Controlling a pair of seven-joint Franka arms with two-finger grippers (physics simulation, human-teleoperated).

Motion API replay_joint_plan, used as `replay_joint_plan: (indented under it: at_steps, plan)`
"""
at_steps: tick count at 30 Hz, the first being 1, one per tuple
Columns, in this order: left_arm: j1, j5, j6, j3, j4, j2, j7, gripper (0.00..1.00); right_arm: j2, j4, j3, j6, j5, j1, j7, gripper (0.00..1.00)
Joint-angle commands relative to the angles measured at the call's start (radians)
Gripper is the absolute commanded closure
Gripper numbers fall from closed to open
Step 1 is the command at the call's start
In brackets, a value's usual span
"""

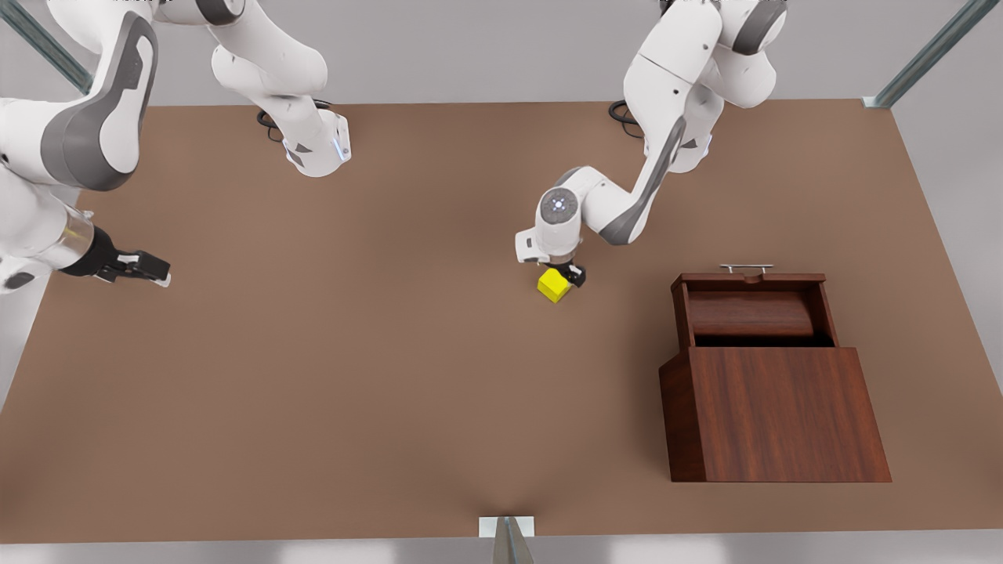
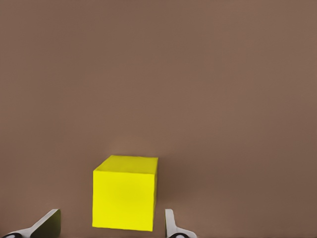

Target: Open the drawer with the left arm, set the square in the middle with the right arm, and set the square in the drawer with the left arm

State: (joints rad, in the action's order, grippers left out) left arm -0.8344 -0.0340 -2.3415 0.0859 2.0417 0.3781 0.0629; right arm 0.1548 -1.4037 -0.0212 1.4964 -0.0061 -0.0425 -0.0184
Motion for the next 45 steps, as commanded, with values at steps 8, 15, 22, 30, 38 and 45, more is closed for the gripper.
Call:
replay_joint_plan:
  at_steps: [8, 15, 22, 30, 38, 45]
  plan:
    - [0.0, -0.026, -0.061, 0.003, 0.012, 0.059, -0.002, 0.0, 0.038, 0.003, 0.0, 0.011, 0.015, -0.016, 0.003, 0.0]
    - [0.0, -0.024, -0.104, 0.003, 0.011, 0.122, 0.0, 0.0, 0.043, 0.02, 0.0, 0.01, 0.02, -0.016, 0.003, 0.0]
    - [0.001, -0.026, -0.113, 0.003, 0.006, 0.136, -0.002, 0.28, 0.045, 0.022, 0.0, 0.011, 0.02, -0.017, 0.005, 0.0]
    - [0.003, -0.024, -0.076, 0.006, -0.021, 0.119, -0.002, 0.28, 0.06, 0.031, 0.0, 0.011, 0.02, -0.016, 0.003, 0.0]
    - [0.011, 0.063, 0.318, 0.204, -0.112, -0.159, -0.235, 0.28, 0.058, 0.031, 0.0, 0.01, 0.018, -0.016, 0.003, 0.0]
    - [0.009, 0.063, 0.436, 0.546, -0.112, -0.211, -0.739, 0.28, 0.058, 0.032, 0.0, 0.01, 0.009, -0.016, 0.003, 0.0]
